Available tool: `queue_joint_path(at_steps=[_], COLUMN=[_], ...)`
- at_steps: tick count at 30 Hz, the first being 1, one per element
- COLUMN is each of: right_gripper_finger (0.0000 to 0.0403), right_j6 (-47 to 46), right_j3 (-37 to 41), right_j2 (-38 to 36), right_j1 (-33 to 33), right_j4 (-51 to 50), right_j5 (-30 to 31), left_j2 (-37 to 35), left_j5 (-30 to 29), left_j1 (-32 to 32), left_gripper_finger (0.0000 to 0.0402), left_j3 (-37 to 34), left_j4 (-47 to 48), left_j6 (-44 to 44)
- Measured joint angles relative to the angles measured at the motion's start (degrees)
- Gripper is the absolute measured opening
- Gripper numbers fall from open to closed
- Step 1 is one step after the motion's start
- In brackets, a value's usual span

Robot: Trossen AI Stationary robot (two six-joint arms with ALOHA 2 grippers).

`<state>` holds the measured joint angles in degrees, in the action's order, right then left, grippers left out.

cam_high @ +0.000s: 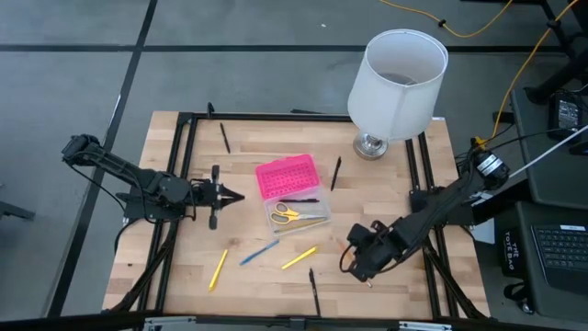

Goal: Pick & place school supplies into a supply box
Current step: Put the orange pencil into the pink supply box

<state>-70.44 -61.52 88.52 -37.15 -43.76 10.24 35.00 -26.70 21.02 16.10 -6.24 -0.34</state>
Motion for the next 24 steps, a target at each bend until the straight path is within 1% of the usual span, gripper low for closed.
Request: queue_joint_path(at_steps=[6,12,15,24], right_gripper_finger=[0.0002,0.0007,0.0009,0.0011], right_j6=[-1.7,-6.54,-7.16,-7.12], right_j3=[-7.85,-13.47,-14.5,-14.73], right_j2=[6.6,12.28,13.89,15.94], right_j1=[-0.35,-0.33,-0.33,-0.33], right_j4=[-7.59,-14.35,-14.98,-14.9], right_j5=[-0.89,-1.09,-2.71,-2.87], left_j2=[0.0,0.0,0.0,0.0], left_j5=[-1.31,-1.31,-1.29,-1.2], left_j1=[0.0,0.0,0.0,0.0], left_gripper_finger=[0.0004,0.0004,0.0004,0.0006], left_j3=[0.0,0.0,0.0,0.0], left_j4=[-0.02,-0.02,-0.01,0.0], left_j6=[0.64,0.66,1.06,1.59])
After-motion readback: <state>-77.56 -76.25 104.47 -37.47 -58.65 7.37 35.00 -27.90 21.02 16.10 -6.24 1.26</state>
